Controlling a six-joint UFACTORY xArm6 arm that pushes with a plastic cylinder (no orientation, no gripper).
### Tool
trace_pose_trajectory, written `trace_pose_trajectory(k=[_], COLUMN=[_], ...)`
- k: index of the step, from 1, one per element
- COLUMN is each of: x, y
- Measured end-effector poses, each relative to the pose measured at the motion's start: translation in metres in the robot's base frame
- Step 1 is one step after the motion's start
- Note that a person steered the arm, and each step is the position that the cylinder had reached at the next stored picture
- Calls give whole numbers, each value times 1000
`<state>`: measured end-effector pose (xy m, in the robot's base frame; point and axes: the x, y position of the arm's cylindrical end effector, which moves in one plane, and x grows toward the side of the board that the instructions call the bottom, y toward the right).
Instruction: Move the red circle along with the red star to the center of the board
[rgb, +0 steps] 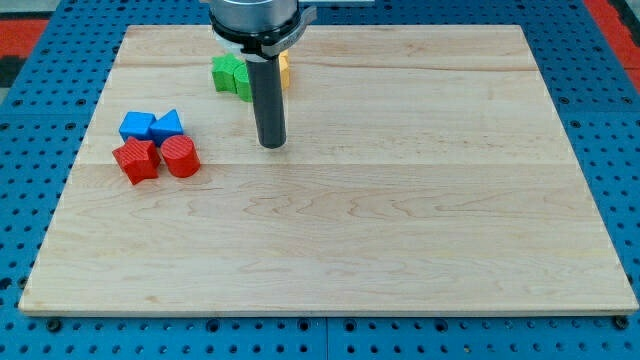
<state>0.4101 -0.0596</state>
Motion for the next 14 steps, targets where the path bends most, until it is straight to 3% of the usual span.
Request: trace_pose_trajectory(k=[2,3,4,5,6,7,8,10,12,14], x=[84,116,119,81,49,54,52,58,8,-7], y=[15,-53,-141,-220,-197,-103,-64,-160,-75,26])
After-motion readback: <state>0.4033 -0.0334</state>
